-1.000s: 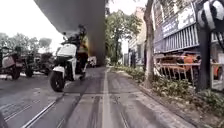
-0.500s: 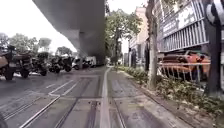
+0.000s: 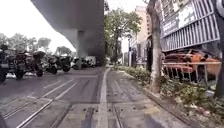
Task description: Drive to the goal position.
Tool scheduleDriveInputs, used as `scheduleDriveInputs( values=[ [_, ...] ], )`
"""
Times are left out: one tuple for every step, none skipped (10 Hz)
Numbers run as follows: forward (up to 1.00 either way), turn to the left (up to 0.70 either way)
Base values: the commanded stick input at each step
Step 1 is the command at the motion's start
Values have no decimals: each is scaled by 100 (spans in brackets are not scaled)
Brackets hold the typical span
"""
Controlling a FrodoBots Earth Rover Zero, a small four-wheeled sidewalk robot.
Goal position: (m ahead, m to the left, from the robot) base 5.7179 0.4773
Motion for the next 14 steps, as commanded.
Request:
scheduleDriveInputs(
  values=[
    [45, 0],
    [45, 0],
    [45, 0],
    [45, 0],
    [45, 0],
    [45, 3],
    [45, 27],
    [45, 27],
    [45, 27],
    [45, 27],
    [45, 27],
    [45, 27],
    [45, 0],
    [45, 0]
  ],
)
